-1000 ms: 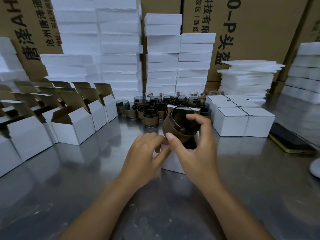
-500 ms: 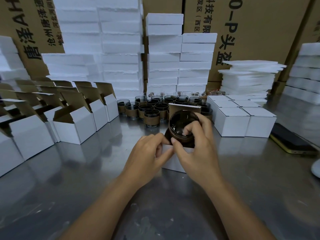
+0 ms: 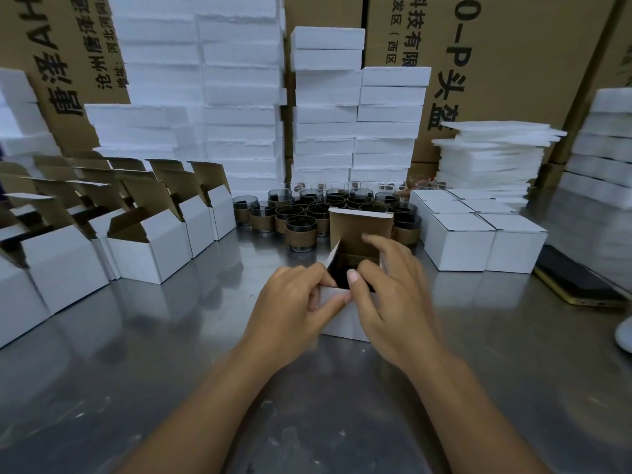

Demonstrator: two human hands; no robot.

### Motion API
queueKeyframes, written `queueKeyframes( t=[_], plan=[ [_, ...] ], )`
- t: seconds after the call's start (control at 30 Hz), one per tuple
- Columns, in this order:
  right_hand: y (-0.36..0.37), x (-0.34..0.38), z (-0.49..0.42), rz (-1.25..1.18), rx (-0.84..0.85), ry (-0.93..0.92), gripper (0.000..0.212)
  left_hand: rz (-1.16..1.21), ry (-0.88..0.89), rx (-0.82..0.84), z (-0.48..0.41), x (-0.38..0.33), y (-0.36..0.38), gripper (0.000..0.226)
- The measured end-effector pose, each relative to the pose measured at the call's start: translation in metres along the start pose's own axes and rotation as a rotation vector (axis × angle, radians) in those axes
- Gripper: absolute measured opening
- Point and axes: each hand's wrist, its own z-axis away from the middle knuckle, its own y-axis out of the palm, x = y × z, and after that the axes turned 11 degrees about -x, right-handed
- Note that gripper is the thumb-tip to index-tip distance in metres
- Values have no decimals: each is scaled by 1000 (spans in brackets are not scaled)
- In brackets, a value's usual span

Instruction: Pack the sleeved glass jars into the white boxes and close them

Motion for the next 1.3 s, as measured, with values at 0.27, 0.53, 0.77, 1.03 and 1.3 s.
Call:
queueKeyframes(
  t=[0.27,0.53,0.77,1.03,1.3],
  plan=[
    [-2,6,-10,-523,-336,505,19,180,-208,-140,-7,-2,-5,15],
    [7,-3,-8,-675,-31,800,52,225,-255,-14,-4,1,-1,21],
    [8,0,-7,-637,-67,720,35,223,-266,21,-5,1,-1,16],
    [6,5,-9,-689,-56,808,31,475,-576,-14,-9,2,2,15],
    [11,7,2,-574,-25,559,24,494,-599,-18,-4,7,3,34]
  ],
)
